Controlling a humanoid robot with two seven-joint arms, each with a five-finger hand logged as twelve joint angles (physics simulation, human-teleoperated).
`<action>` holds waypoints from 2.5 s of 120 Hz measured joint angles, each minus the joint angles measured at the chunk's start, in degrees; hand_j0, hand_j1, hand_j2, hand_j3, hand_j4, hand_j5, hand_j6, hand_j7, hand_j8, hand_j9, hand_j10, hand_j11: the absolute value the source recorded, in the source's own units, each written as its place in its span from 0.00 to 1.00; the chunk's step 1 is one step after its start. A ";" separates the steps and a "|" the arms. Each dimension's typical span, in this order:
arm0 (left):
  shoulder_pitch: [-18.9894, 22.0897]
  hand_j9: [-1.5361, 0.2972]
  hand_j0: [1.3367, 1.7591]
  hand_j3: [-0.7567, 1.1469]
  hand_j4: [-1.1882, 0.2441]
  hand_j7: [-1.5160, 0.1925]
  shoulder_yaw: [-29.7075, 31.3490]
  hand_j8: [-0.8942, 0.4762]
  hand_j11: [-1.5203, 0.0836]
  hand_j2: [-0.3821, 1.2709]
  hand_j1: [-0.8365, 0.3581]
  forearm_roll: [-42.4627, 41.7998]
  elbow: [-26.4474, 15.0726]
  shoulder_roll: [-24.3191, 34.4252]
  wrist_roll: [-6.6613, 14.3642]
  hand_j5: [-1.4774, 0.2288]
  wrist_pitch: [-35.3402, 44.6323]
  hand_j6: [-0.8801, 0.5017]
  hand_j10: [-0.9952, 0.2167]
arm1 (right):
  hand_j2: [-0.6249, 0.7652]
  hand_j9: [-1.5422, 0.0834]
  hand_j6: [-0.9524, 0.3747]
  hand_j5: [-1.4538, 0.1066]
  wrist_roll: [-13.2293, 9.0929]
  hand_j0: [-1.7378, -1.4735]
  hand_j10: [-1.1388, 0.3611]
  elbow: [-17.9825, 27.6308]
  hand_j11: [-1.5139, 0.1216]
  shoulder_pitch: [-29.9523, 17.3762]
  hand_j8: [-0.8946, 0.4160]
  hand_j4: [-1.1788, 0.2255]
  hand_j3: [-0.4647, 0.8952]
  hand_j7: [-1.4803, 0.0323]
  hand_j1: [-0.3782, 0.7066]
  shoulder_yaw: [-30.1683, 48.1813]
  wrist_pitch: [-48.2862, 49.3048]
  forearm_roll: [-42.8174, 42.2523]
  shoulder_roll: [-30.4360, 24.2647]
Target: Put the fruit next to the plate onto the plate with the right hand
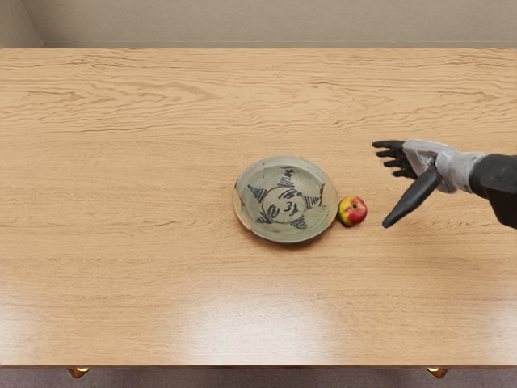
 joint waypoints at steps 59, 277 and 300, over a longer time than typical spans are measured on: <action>0.00 0.67 0.76 0.40 0.66 0.70 0.00 0.47 0.75 0.26 0.75 -0.01 0.00 0.00 0.00 0.68 0.00 0.46 0.62 | 0.44 0.92 0.68 0.90 -12.18 0.30 0.73 2.02 0.89 1.50 0.65 0.81 0.34 0.94 0.07 -9.50 -26.84 -15.07 14.08; 0.00 0.67 0.76 0.40 0.66 0.70 0.01 0.47 0.75 0.26 0.75 -0.01 0.00 0.00 0.00 0.68 0.00 0.46 0.62 | 0.42 0.80 0.58 0.78 -13.80 0.30 0.64 -3.00 0.78 14.83 0.54 0.71 0.34 0.82 0.23 -29.43 -27.27 -15.35 24.83; 0.00 0.67 0.76 0.40 0.66 0.70 0.01 0.47 0.75 0.26 0.75 -0.01 0.00 0.00 0.00 0.68 0.00 0.46 0.62 | 0.42 0.75 0.53 0.73 -13.80 0.30 0.60 -3.51 0.73 14.81 0.49 0.66 0.34 0.77 0.30 -29.47 -27.27 -15.28 24.94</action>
